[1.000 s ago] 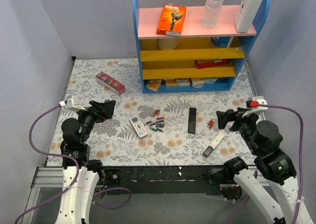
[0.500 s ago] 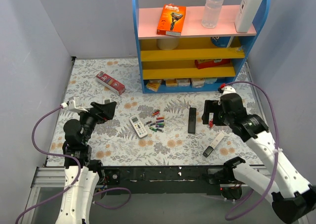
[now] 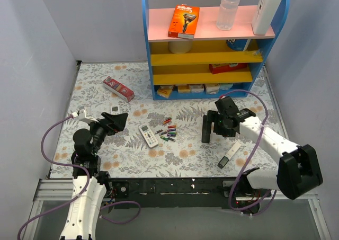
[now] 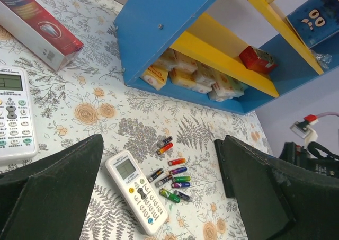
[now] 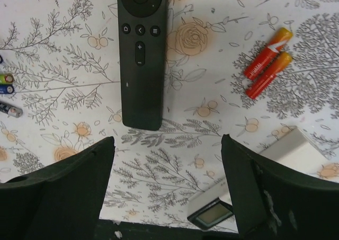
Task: Load the batteries into the remote control
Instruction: Pick up the remote control from the center of the board.
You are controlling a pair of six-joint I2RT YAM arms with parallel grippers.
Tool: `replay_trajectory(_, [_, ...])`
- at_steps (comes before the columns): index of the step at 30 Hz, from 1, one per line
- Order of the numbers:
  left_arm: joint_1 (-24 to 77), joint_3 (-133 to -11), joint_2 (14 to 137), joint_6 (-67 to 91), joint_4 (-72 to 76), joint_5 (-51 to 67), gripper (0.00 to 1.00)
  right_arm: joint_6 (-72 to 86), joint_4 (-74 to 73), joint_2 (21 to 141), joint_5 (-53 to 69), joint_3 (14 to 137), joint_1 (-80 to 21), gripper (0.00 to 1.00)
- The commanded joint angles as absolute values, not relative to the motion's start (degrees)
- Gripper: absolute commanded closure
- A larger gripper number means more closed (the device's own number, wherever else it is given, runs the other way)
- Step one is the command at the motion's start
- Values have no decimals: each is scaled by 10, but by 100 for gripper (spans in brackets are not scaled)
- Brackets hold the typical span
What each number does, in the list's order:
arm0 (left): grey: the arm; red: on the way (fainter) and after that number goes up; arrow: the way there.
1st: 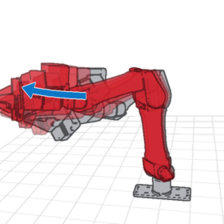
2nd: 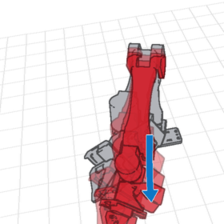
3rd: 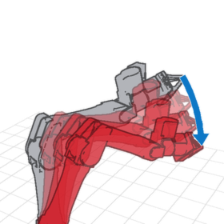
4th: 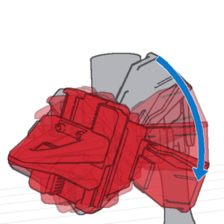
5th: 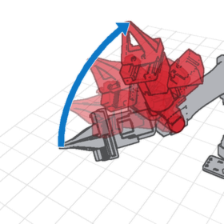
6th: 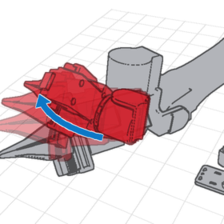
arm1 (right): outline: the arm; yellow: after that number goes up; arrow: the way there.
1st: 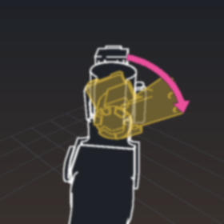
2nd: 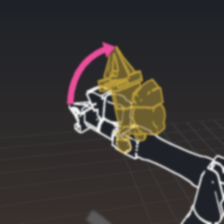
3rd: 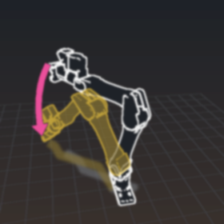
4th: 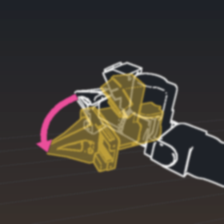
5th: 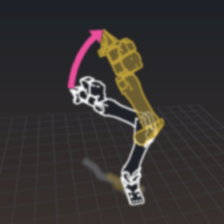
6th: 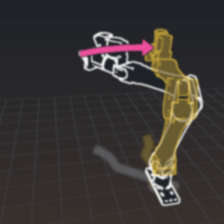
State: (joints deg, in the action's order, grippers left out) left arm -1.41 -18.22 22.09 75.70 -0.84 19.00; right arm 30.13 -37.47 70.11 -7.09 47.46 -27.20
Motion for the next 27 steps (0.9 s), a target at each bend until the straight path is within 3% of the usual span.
replay_trajectory(1, [-18, -175, 213, 758, 8, 207, 2, 333, -310, 755, -54, 486, -282, 13])
replay_trajectory(17, [-18, -181, 236, 774, 4, 227, 2, 379, -264, 910, -131, 490, -345, 28])
replay_trajectory(23, [-17, -193, 265, 819, 4, 243, 2, 369, -259, 918, -161, 468, -358, 46])
replay_trajectory(27, [-12, -207, 301, 844, 4, 247, 2, 350, -250, 898, -156, 464, -366, 64])
